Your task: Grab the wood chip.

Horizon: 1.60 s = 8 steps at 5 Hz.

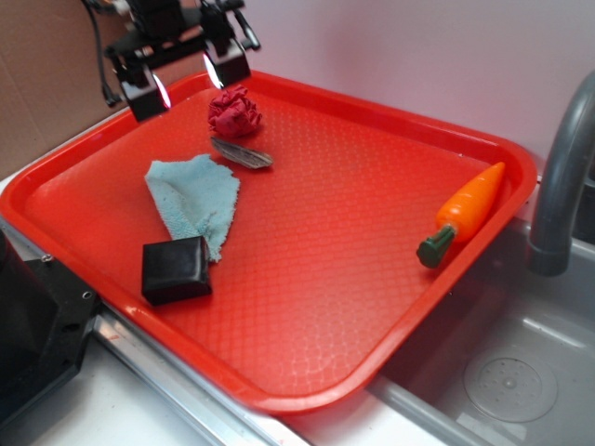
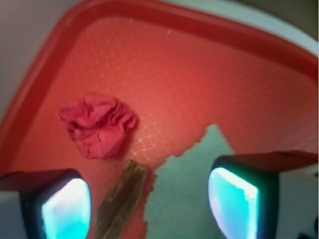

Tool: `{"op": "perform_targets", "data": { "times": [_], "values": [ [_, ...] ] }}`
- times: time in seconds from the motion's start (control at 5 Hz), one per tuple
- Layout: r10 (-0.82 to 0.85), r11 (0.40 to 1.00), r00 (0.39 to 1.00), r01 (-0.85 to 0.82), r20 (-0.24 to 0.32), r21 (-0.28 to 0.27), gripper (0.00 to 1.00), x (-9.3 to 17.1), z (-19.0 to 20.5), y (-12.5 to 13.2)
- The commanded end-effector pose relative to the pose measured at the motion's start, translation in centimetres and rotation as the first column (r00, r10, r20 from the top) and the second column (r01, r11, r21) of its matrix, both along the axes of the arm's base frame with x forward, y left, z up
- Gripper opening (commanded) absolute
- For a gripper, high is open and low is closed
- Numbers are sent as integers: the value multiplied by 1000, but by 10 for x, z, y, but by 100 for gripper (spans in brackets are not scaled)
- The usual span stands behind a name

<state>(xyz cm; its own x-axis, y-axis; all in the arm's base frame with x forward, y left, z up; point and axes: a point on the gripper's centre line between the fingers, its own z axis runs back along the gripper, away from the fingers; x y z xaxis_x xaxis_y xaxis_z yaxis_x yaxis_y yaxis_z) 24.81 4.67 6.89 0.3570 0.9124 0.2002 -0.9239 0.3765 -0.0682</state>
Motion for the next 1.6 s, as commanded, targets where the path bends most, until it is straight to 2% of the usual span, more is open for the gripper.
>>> {"op": "perform_targets", "data": {
  "times": [0.0,0.2,0.4,0.6,1.0,1.2,1.4],
  "values": [
    [-57,998,998,56,14,34,100,17,-20,-7],
    [-47,997,999,48,-13,56,100,22,-34,-5],
    [-26,998,999,27,-26,54,100,20,-39,-6],
    [-10,999,1000,10,-1,52,0,17,-43,-7],
    [-21,998,1000,21,5,56,0,12,-42,-8],
    [-77,995,997,76,8,66,0,12,-32,-10],
    [-172,985,985,171,12,33,0,8,-9,-13]
  ]
}}
